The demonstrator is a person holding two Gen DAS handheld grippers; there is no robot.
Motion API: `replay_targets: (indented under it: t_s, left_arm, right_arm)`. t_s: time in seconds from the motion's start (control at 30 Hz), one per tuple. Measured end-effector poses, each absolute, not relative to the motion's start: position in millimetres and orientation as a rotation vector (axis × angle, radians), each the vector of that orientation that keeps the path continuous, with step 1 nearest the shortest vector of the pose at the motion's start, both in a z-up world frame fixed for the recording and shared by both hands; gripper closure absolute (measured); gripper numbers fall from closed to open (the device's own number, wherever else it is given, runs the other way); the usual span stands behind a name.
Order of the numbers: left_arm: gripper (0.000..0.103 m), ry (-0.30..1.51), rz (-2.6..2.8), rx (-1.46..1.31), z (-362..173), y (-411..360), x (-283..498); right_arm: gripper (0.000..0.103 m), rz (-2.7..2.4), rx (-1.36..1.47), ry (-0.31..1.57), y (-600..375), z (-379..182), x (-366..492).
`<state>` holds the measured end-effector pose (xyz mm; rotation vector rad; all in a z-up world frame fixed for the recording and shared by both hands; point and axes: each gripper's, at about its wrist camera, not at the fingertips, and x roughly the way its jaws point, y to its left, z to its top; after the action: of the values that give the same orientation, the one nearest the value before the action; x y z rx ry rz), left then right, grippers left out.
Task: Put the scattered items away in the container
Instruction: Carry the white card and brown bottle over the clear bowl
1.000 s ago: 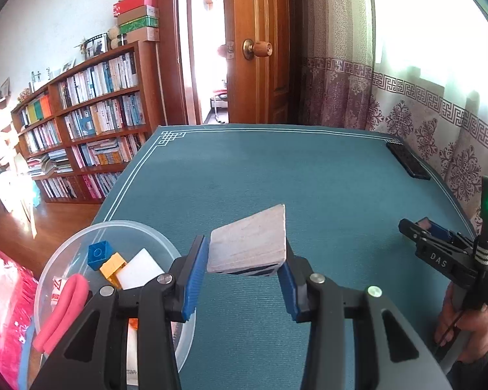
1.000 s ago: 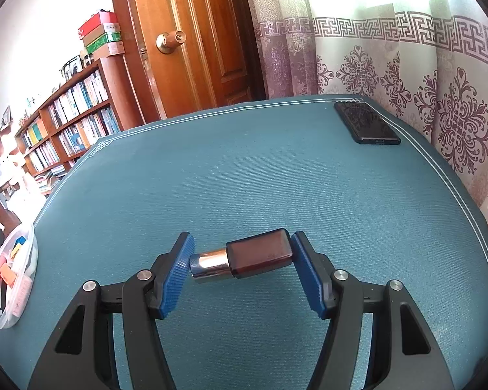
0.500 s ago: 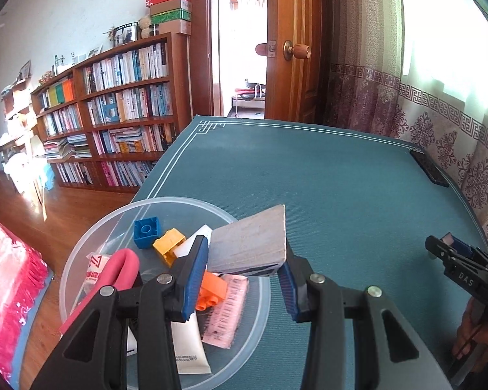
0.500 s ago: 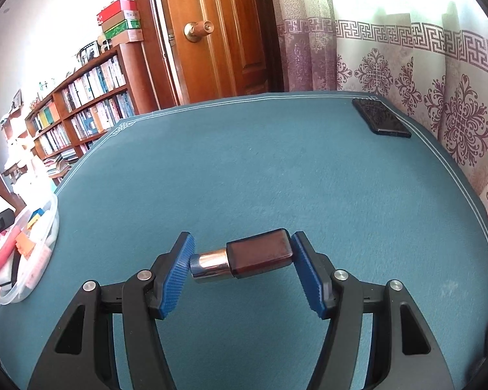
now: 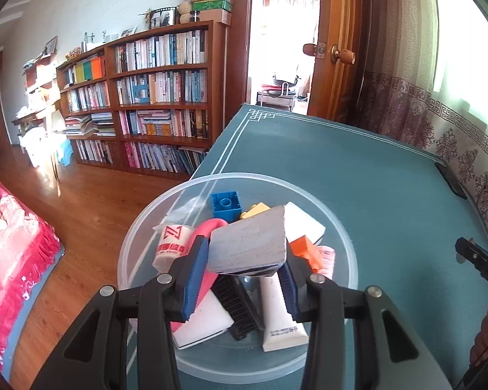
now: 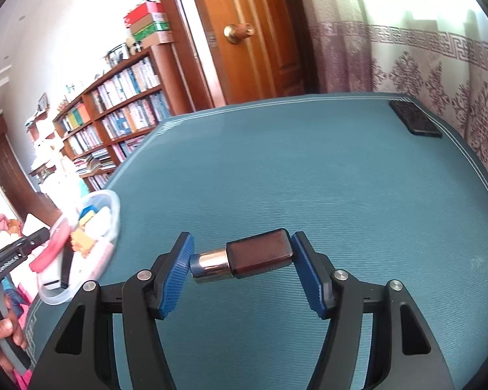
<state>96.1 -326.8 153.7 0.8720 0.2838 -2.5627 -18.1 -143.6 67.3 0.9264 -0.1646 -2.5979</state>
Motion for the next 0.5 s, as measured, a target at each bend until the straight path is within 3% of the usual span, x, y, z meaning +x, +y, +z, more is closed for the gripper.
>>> replay_targets:
  t_s: [0.5]
  left_arm:
    - [0.057, 0.366, -2.580, 0.873, 149, -370, 119]
  right_arm:
    - [0.038, -2.387, 0.854, -0.016, -252, 84, 7]
